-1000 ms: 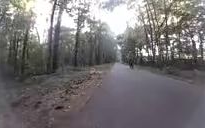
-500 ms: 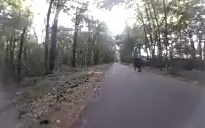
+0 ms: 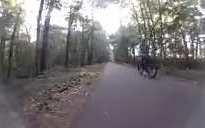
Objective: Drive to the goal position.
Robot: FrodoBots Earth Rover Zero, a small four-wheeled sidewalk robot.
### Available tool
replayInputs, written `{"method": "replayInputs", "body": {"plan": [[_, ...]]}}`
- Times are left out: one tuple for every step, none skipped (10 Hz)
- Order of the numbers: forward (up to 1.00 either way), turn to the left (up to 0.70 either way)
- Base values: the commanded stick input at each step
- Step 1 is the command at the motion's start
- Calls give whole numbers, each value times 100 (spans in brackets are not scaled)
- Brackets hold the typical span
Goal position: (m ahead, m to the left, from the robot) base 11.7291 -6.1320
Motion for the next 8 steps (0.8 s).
{"method": "replayInputs", "body": {"plan": [[70, -1], [70, -1], [70, -1], [70, -1], [70, -1], [70, -1], [70, -1], [70, -1]]}}
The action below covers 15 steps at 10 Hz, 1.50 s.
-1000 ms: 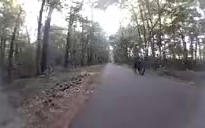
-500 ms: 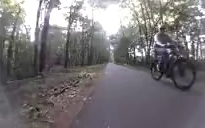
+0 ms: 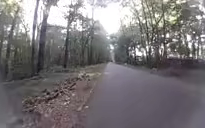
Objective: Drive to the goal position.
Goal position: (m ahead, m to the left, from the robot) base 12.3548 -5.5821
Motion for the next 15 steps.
{"method": "replayInputs", "body": {"plan": [[70, -1], [70, -8], [70, -19], [70, -32], [70, -25], [70, -10], [70, -4], [70, -1], [70, -1], [70, -1], [70, -1], [70, -1], [70, -1], [70, -1], [70, -1]]}}
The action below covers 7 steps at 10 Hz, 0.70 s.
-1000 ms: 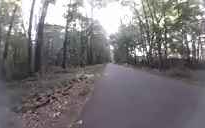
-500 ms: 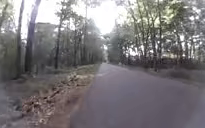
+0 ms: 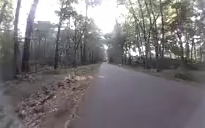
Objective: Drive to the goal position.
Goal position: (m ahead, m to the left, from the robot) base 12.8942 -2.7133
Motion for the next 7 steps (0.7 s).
{"method": "replayInputs", "body": {"plan": [[70, -1], [70, -1], [70, -1], [70, -1], [70, -1], [70, -1], [70, -1]]}}
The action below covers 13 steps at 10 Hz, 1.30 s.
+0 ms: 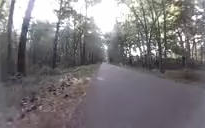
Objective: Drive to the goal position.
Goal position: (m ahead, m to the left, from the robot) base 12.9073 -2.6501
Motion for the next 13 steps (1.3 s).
{"method": "replayInputs", "body": {"plan": [[70, -1], [70, -1], [70, -1], [70, -1], [70, -1], [70, -1], [70, -1], [70, -1], [70, -1], [70, -1], [70, -1], [70, -1], [70, -1]]}}
